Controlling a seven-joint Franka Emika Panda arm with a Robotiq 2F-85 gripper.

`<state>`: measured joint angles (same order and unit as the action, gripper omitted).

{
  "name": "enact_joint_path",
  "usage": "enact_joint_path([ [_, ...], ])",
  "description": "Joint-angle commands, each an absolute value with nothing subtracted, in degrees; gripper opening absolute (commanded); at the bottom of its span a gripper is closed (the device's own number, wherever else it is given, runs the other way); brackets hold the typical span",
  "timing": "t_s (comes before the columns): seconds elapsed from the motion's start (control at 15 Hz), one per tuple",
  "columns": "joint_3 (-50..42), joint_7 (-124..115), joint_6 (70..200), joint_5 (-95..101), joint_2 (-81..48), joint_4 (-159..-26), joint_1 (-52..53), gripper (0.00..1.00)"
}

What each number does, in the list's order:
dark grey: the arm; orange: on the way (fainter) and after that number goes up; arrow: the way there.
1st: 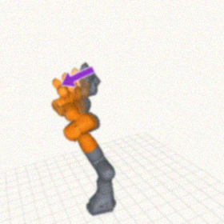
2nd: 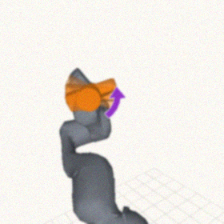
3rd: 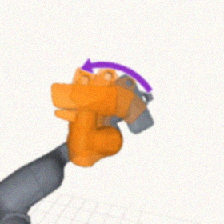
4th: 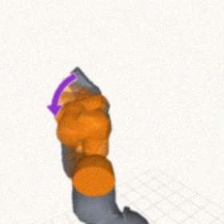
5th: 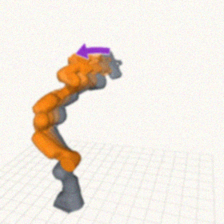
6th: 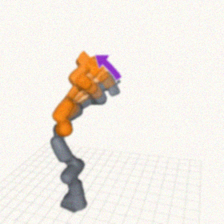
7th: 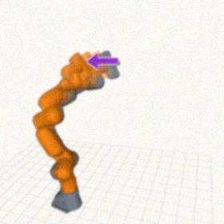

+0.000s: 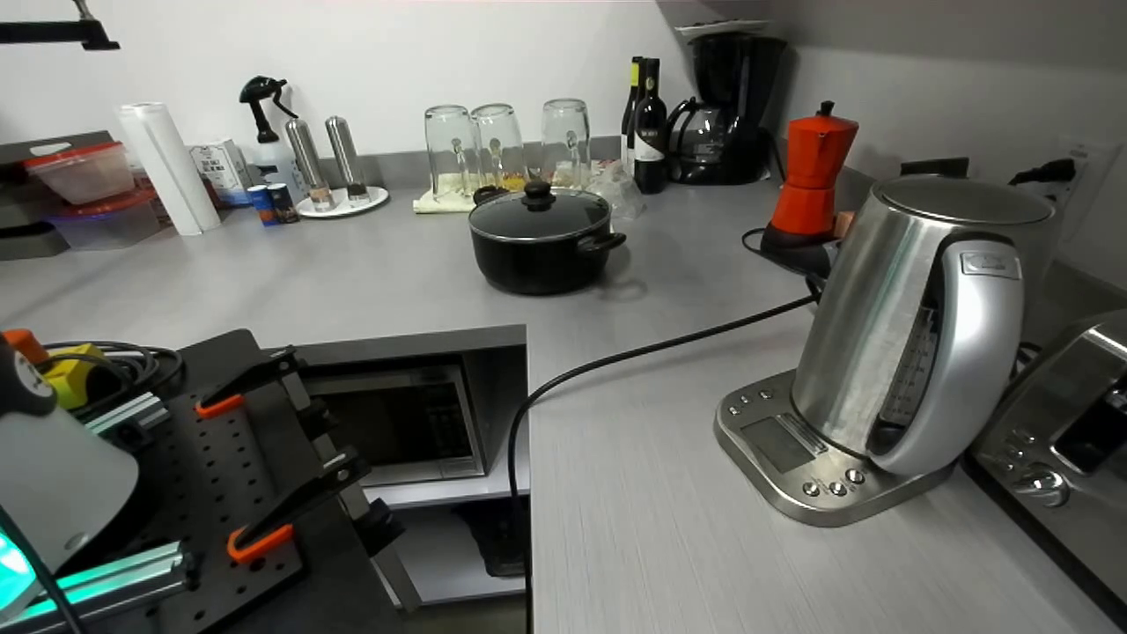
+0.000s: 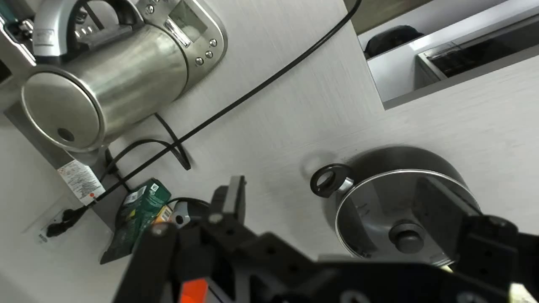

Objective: Remove the glass lid from the black pot.

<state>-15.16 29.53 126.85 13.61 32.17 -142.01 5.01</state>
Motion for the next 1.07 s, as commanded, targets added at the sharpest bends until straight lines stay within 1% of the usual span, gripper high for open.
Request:
enact_joint_path([
  [0.0,-12.0,32.1,128.5,12.2,22.2,-135.2,6.0,1.00],
  [0.47,-6.0,37.7,131.0,9.3,6.3,-124.2,7.2,1.00],
  [1.0,1.1,45.7,132.5,4.1,-8.0,-114.2,5.7,1.00],
])
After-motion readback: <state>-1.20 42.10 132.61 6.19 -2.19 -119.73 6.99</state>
